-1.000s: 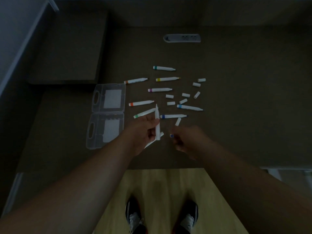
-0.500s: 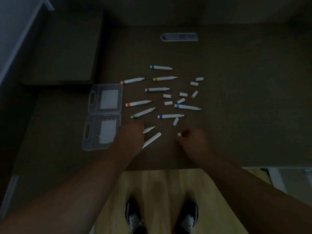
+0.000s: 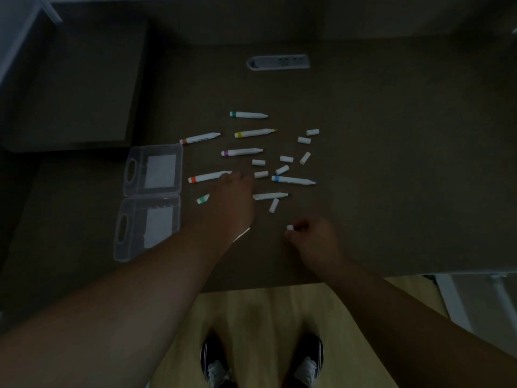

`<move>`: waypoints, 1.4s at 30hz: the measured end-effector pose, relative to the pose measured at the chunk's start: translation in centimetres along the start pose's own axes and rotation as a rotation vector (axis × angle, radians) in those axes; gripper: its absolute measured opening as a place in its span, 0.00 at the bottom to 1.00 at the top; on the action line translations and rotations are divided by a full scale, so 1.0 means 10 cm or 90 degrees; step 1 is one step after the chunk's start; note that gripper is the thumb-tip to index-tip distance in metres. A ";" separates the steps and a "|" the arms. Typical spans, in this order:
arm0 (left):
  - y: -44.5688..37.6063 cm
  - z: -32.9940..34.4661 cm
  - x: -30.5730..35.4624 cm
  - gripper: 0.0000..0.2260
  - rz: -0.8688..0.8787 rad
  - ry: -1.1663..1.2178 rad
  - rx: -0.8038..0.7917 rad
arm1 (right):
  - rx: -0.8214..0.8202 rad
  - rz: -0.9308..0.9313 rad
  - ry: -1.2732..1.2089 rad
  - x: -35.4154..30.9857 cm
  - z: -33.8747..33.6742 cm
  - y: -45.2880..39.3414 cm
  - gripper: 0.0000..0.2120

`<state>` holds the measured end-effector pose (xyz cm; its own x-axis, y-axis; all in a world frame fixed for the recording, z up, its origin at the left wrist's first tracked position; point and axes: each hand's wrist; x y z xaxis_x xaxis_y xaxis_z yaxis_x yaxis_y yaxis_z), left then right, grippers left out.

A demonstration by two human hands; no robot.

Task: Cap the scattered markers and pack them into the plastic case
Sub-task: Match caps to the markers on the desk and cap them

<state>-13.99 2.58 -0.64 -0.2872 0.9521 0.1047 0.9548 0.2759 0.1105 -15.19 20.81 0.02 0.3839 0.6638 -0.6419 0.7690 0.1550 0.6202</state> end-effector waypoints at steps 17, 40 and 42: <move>-0.14 0.03 0.14 0.10 -0.020 0.033 -0.115 | -0.026 -0.018 -0.120 -0.04 -0.20 0.02 0.03; 0.57 -0.35 -0.16 0.06 0.049 0.166 0.052 | -0.007 -0.177 -0.201 -0.47 -0.24 0.29 0.07; 0.58 -0.35 -0.18 0.05 0.047 0.163 0.049 | -0.009 -0.185 -0.194 -0.48 -0.23 0.30 0.07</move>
<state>-8.19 2.04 3.31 -0.2175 0.9085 0.3567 0.9741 0.2255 0.0195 -15.94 19.76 6.00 0.2878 0.3448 -0.8935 0.8613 0.3146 0.3989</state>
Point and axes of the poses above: each hand's wrist, its own y-axis away from the middle knuckle, its own z-axis out of the palm, x = y × z, and after that the axes turned 6 degrees about -y, right-handed
